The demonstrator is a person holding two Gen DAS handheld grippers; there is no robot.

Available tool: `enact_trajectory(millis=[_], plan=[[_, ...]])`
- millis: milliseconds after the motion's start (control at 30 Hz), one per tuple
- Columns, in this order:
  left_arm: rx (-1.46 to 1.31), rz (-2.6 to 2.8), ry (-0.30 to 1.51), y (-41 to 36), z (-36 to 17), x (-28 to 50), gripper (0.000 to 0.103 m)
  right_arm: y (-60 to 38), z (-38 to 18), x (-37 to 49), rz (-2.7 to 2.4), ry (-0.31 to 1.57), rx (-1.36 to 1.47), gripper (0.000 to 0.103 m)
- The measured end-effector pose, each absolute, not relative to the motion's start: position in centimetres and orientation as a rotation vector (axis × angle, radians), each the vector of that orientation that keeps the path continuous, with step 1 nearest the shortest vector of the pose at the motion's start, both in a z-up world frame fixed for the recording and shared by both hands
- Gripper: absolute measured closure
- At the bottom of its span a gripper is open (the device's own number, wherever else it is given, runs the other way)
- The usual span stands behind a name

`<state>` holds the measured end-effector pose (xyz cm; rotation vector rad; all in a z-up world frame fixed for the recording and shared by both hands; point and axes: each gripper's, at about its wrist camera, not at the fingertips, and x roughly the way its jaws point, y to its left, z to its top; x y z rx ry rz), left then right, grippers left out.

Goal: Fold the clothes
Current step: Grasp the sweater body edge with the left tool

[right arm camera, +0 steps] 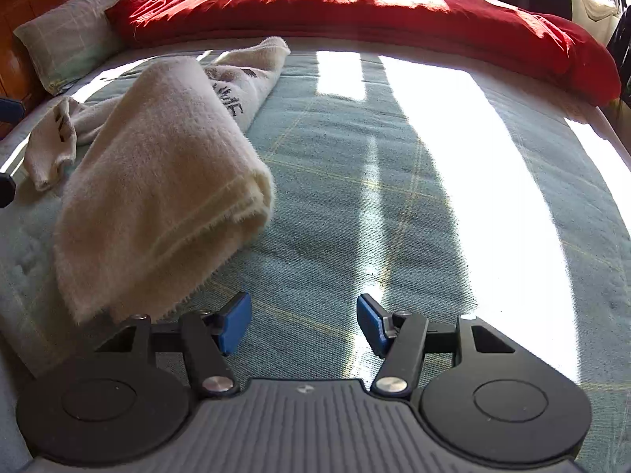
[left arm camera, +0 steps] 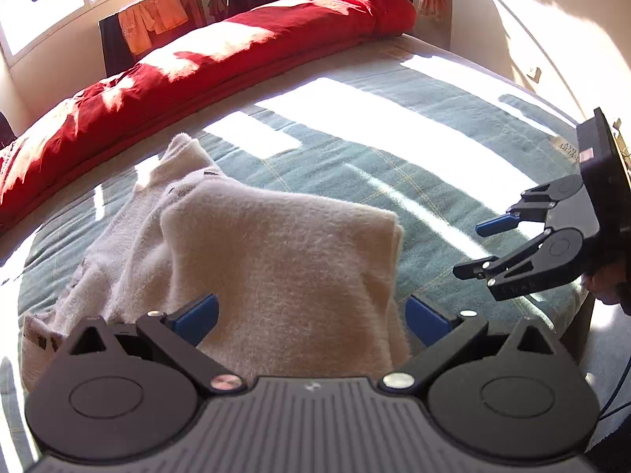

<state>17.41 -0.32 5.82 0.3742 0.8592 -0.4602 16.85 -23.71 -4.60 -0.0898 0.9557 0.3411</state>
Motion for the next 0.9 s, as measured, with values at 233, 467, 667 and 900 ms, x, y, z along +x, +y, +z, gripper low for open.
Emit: enact_trajectory(millis=[233, 467, 667, 900], plan=[[0.394, -0.491, 0.9, -5.6, 4.8, 25.0, 0.002, -24.6, -6.2, 17.1, 0.366, 0.981, -0.024, 0.036], [0.424, -0.518, 1.008, -11.1, 0.3, 31.0, 0.002, -25.3, -6.5, 17.5, 0.377, 0.987, 0.03, 0.036], [0.462, -0.483, 1.158, -11.4, -4.3, 33.7, 0.004, -25.5, -6.5, 17.5, 0.373, 0.985, 0.035, 0.036], [0.496, -0.483, 1.209, -3.5, -4.1, 30.6, 0.007, -24.8, -6.3, 17.6, 0.376, 0.988, 0.028, 0.035]])
